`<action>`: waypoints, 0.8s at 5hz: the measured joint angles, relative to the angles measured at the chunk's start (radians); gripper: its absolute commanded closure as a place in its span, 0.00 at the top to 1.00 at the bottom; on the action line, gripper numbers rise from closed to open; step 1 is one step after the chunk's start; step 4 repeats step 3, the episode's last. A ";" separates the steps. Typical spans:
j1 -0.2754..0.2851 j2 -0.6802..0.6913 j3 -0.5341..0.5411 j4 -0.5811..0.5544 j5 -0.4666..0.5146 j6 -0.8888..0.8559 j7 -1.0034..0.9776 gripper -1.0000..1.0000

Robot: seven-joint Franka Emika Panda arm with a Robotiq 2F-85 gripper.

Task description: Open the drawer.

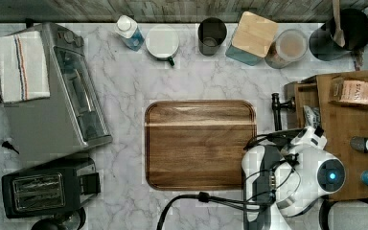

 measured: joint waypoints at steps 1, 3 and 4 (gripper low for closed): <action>0.017 -0.049 0.051 -0.057 0.041 0.000 0.099 1.00; 0.086 -0.110 0.143 -0.143 0.091 0.003 0.193 1.00; 0.086 -0.110 0.143 -0.143 0.091 0.003 0.193 1.00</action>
